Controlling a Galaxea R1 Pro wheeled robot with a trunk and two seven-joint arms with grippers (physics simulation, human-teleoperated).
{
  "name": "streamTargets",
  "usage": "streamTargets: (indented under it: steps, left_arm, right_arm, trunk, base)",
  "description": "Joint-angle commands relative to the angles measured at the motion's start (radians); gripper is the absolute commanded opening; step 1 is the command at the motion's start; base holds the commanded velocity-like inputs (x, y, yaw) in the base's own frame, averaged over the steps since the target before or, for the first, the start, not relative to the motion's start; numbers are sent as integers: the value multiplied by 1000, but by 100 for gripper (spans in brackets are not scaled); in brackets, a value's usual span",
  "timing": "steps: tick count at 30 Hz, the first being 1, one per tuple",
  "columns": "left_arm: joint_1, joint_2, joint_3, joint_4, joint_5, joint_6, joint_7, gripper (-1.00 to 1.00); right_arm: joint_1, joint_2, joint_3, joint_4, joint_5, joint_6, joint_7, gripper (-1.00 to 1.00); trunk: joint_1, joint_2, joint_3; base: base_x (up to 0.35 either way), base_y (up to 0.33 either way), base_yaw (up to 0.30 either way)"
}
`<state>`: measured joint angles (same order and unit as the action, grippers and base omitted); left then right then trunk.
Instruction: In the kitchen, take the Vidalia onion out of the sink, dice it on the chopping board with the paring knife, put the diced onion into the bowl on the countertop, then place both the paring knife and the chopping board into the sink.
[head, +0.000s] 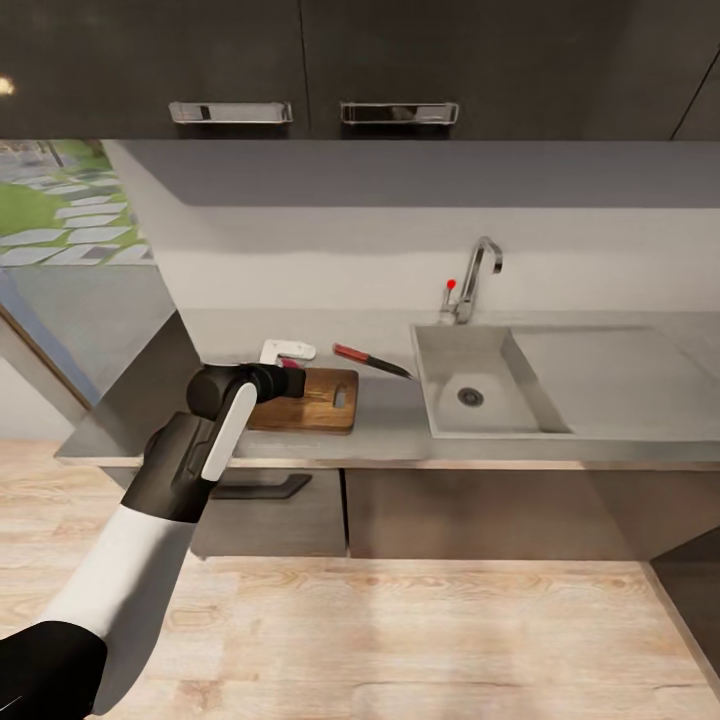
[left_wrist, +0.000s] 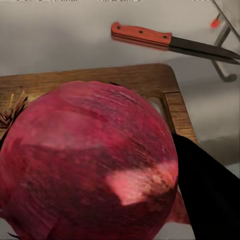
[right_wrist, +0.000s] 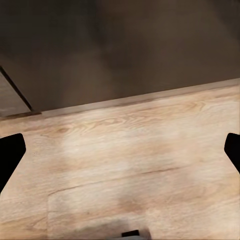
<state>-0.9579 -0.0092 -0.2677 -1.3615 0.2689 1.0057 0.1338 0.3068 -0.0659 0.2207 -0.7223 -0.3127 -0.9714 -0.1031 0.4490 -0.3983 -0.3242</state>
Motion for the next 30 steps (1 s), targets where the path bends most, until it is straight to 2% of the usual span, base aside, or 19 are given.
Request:
streamTargets:
  steps: [1,8,24,30]
  left_arm:
    - [-1,0,-1,0,10,4,10,-100]
    - [-1,0,-1,2,10,4,10,-100]
    - [0,0,-1,11,9,2,10,-100]
    - [1,0,-1,18,9,2,10,-100]
  right_arm:
    - [0,-2,6,-2,0,-1,-10,100]
    - [0,-2,6,-2,0,-1,-10,100]
    - [0,0,7,-2,0,-4,-11,100]
    - [0,1,7,-2,0,-3,-11,100]
  trunk:
    - [1,-2,-2]
    - [1,-2,-2]
    - [1,-2,-2]
    - [1,-2,-2]
  base:
    - [243,0,0]
    - [214,0,0]
    - [8,53,1]
    - [0,4,142]
